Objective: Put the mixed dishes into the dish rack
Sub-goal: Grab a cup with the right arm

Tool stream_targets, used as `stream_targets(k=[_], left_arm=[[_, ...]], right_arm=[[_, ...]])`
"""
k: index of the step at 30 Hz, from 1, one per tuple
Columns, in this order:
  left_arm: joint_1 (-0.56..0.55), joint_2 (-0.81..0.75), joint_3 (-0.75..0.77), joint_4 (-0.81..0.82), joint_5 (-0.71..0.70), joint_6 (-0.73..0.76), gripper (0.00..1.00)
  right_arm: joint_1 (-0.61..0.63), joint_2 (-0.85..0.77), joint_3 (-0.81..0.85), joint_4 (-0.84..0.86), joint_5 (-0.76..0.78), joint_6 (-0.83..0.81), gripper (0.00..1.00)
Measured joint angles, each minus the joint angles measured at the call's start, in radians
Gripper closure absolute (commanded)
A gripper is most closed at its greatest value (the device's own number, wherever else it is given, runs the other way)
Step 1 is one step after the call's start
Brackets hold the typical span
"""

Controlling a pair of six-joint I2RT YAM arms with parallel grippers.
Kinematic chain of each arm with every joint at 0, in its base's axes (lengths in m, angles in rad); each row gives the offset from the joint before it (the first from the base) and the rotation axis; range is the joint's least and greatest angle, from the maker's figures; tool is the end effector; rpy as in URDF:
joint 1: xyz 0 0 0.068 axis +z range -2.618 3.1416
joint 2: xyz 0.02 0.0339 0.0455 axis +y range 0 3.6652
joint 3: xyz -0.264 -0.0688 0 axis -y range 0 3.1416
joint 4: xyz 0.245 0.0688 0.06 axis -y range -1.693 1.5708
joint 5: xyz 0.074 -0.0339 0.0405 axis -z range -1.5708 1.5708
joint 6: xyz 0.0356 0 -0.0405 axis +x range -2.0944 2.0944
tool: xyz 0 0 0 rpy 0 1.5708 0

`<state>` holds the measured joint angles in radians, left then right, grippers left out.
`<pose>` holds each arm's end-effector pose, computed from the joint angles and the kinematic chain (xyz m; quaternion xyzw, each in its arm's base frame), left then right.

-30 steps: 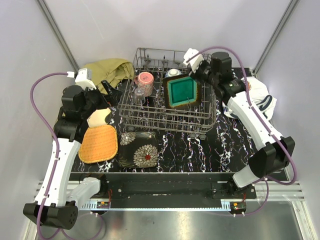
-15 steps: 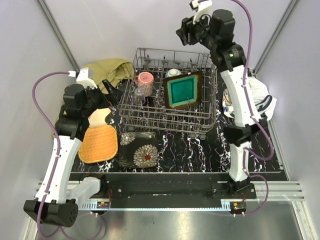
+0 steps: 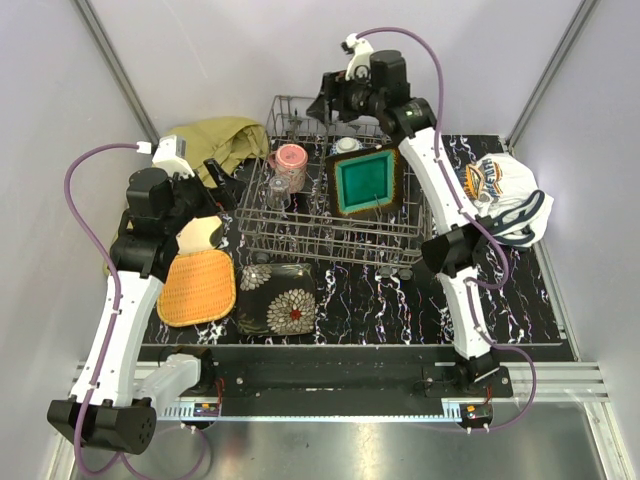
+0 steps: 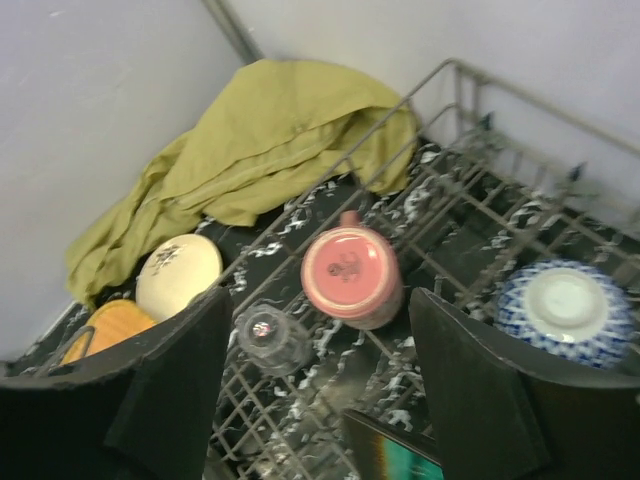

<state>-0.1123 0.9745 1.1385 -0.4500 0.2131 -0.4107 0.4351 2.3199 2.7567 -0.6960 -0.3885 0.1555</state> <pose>0.2059 -0.0308 0.4004 -0.0553 0.7967 -0.2363 0.5535 0.4475 0.2229 0.4374 -0.2249 0.7537 0.3205 0.5279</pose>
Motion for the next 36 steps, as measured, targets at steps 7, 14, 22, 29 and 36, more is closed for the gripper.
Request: stream_targets(k=[7,14,22,29,36], left_arm=[[0.001,-0.005,0.000,-0.005,-0.006,0.013,0.01],[0.001,-0.014,0.000,-0.006,-0.007,0.021,0.01],[0.003,-0.018,0.000,-0.005,-0.007,0.022,0.01],[0.003,-0.018,0.000,-0.005,-0.007,0.026,0.01],[0.004,-0.018,0.000,-0.005,-0.007,0.030,0.01]], right_arm=[[0.068,0.065,0.000,0.035,-0.025,0.037,0.10],[0.129,0.128,0.000,0.063,0.013,0.027,0.09],[0.162,0.192,0.000,0.113,0.118,-0.004,0.09],[0.175,0.238,0.000,0.146,0.201,-0.026,0.09],[0.180,0.268,0.000,0.153,0.251,-0.037,0.08]])
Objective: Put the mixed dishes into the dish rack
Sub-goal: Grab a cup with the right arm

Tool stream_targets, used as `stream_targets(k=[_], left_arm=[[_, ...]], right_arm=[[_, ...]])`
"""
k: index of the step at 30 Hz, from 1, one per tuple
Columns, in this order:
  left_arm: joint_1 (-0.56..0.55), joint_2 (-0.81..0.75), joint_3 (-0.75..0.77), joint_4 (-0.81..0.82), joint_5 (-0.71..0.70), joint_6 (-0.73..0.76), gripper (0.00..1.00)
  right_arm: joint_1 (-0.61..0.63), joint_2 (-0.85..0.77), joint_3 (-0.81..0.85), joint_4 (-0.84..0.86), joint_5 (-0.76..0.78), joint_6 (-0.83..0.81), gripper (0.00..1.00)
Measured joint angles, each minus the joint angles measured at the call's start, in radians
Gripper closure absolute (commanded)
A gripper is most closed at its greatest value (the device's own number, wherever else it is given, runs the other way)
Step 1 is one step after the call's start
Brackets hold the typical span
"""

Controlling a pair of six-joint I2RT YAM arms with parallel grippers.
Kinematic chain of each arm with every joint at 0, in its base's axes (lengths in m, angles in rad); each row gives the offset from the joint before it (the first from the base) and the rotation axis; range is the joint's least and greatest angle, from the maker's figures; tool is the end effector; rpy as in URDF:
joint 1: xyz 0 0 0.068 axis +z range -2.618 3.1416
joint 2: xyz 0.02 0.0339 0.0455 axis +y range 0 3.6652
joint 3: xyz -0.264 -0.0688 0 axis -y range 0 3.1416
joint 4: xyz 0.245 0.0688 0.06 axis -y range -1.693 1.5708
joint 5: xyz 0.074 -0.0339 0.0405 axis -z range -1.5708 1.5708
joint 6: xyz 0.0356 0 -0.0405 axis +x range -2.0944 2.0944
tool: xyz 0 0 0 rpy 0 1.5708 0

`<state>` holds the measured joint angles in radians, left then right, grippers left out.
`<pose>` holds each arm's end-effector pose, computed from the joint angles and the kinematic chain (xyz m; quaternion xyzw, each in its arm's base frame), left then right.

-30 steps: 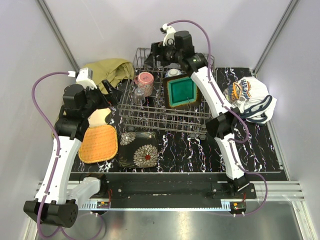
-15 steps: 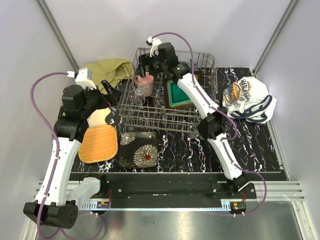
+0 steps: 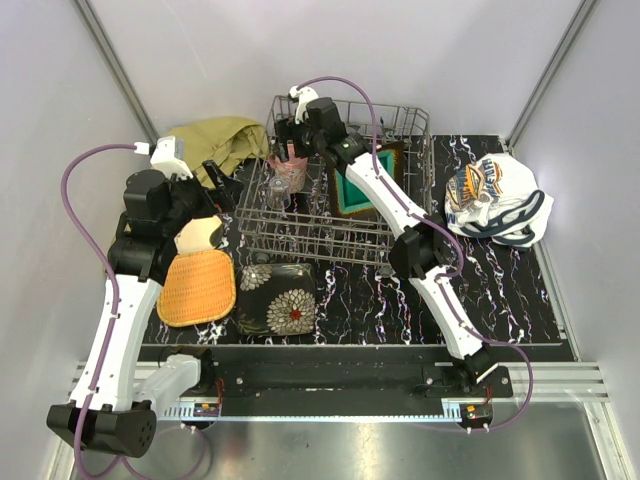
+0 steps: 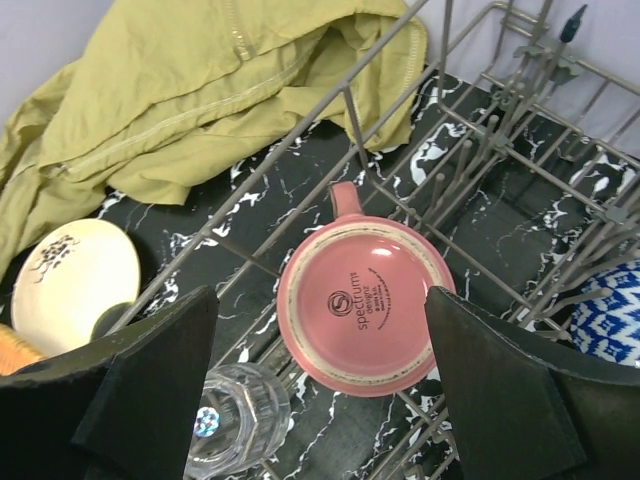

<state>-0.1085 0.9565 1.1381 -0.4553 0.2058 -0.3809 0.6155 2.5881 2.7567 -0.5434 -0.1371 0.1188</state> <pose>0.2008 -0.0292 0.4031 -0.0462 0.7938 -0.2250 0.5631 0.4689 0.3375 0.3125 -0.2401 0.7897 0.2545 0.5039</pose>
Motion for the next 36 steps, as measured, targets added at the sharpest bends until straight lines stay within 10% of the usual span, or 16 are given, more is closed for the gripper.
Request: stream_targets(k=[36], left_arm=[[0.004,0.002,-0.002,0.000,0.001,0.015,0.01]], right_arm=[[0.021,0.047,-0.008,0.008,0.089,-0.047,0.00]])
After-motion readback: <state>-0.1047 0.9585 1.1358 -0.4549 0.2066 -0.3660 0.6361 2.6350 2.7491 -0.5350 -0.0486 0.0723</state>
